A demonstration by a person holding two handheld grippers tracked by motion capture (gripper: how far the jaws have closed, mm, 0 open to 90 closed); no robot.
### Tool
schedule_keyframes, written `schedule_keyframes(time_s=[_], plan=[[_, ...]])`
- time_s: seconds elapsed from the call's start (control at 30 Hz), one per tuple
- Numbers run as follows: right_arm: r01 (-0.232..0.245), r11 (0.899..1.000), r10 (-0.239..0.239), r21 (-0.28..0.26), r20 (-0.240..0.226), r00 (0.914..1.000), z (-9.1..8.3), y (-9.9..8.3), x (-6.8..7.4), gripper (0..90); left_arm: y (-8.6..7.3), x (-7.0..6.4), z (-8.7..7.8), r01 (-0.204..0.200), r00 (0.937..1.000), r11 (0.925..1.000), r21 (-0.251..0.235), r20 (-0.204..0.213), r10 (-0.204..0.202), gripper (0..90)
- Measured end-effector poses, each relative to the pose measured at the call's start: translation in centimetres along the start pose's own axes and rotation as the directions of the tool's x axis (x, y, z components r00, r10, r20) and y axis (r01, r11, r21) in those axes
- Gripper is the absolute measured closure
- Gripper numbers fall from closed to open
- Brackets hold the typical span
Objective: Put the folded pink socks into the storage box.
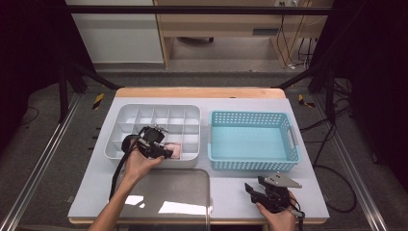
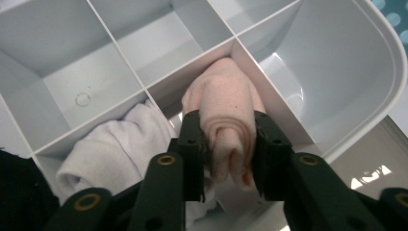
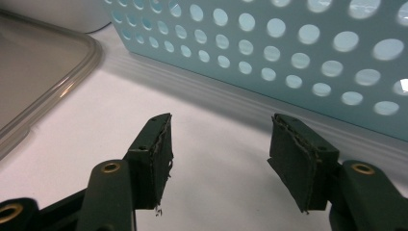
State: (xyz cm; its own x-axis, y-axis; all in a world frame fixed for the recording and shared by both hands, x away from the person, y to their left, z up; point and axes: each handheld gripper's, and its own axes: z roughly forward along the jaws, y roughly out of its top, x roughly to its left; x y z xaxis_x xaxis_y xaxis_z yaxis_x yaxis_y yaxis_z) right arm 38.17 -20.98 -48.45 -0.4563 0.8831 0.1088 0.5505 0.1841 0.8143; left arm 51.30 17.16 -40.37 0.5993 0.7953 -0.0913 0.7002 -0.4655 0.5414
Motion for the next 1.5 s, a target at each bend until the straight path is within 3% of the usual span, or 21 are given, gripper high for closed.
schedule_keyframes(time_s=[0.17,0.27,0.33,0.43,0.7,0.83,0.93,1.03,1.3,1.5], plan=[[0.002,1.000,-0.002,-0.004,0.002,1.0000,0.0,0.0,0.1,39.6,-0.6,0.0,-0.4,0.018,0.9994,0.9977,-0.066,0.030,-0.016,49.8],[0.003,1.000,-0.003,-0.008,0.004,1.0000,-0.1,0.0,0.0,39.8,-1.0,0.1,-0.7,0.046,0.9987,0.9926,-0.112,0.026,-0.044,56.3],[0.003,1.000,-0.003,-0.009,0.004,1.0000,-0.1,0.1,0.0,40.1,-1.2,0.3,-0.7,0.065,0.9978,0.9871,-0.147,0.024,-0.062,65.8],[0.005,1.000,-0.005,-0.006,0.003,1.0000,0.0,0.1,0.1,40.6,-1.5,0.3,-0.3,0.068,0.9977,0.9823,-0.174,0.015,-0.066,70.6],[0.013,1.000,-0.013,-0.009,-0.007,0.9999,0.1,0.3,0.4,40.9,-1.6,-0.2,0.7,0.037,0.9992,0.9814,-0.188,-0.010,-0.039,70.2],[0.015,1.000,-0.015,-0.018,-0.017,0.9997,-0.1,0.5,0.8,40.8,-1.8,-0.2,0.4,0.033,0.9991,0.9782,-0.205,-0.021,-0.038,63.8],[0.014,0.999,-0.015,-0.037,-0.033,0.9993,-0.2,0.8,1.1,40.3,-2.0,-0.1,-0.2,0.042,0.9989,0.9682,-0.247,-0.010,-0.046,55.6],[0.009,0.999,-0.012,-0.054,-0.050,0.9987,-0.4,1.1,1.4,40.0,-2.3,-0.1,-1.2,0.044,0.9990,0.9526,-0.301,0.000,-0.046,49.1],[0.002,0.998,-0.007,-0.064,-0.089,0.9960,-0.3,1.7,1.8,42.3,-4.6,0.7,-5.2,0.049,0.9987,0.8940,-0.445,0.012,-0.049,43.5],[0.000,0.997,-0.009,-0.081,-0.106,0.9943,-0.5,2.6,2.2,42.7,-6.8,1.2,-7.4,0.070,0.9975,0.8577,-0.509,0.027,-0.065,42.0]])
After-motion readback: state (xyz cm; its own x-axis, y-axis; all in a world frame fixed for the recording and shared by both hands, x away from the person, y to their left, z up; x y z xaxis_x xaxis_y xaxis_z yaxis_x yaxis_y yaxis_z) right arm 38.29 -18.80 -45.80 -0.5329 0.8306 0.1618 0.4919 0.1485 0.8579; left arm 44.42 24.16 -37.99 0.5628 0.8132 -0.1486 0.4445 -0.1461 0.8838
